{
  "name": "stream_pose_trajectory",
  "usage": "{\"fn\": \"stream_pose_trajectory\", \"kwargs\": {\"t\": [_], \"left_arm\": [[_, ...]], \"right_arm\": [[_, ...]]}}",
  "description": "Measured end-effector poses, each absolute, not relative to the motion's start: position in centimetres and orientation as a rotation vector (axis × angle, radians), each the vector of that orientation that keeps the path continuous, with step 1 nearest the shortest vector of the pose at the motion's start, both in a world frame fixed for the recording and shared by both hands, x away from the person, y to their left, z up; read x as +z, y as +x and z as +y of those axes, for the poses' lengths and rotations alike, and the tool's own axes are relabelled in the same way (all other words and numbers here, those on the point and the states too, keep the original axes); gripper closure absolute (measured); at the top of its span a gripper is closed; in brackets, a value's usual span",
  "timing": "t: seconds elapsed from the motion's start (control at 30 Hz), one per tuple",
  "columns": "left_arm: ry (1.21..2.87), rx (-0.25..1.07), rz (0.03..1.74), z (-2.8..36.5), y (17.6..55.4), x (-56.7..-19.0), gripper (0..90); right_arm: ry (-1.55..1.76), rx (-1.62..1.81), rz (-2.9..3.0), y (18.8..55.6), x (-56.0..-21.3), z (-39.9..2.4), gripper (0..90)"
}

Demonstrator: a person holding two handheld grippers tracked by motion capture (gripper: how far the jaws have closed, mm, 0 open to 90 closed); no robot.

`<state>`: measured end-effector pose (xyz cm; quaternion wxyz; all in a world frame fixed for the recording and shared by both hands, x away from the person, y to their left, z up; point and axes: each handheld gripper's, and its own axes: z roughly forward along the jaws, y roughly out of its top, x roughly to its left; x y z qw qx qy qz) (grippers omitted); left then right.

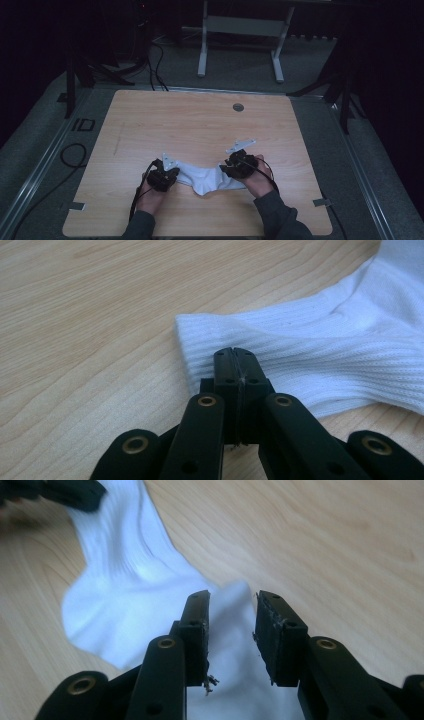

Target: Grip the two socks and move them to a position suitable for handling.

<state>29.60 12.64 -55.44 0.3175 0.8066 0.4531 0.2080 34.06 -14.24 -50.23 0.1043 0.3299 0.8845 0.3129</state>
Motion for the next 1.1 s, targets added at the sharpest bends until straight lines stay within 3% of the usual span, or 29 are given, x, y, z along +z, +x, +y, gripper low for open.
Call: {"fn": "stream_pose_trajectory", "kwargs": {"t": [0.43, 0.5, 0.6, 0.67, 1.1], "left_arm": [[2.125, 0.549, 1.192, 12.6, 29.6, -55.4, 89.5], [2.124, 0.549, 1.191, 12.6, 29.6, -55.5, 89.5], [2.128, 0.548, 1.190, 12.6, 29.6, -55.4, 89.5], [2.127, 0.547, 1.190, 12.6, 29.6, -55.4, 89.5], [2.124, 0.549, 1.191, 12.6, 29.6, -55.5, 89.5]], "right_arm": [[1.100, 0.856, 2.640, 34.2, -53.2, -15.8, 59.6], [1.111, 0.844, 2.657, 34.3, -53.7, -15.7, 64.1], [1.099, 0.826, 2.657, 34.3, -54.0, -15.6, 80.5], [1.084, 0.827, 2.650, 34.1, -53.9, -15.6, 86.6], [1.025, 0.843, 2.565, 32.7, -50.9, -18.0, 88.7]]}}
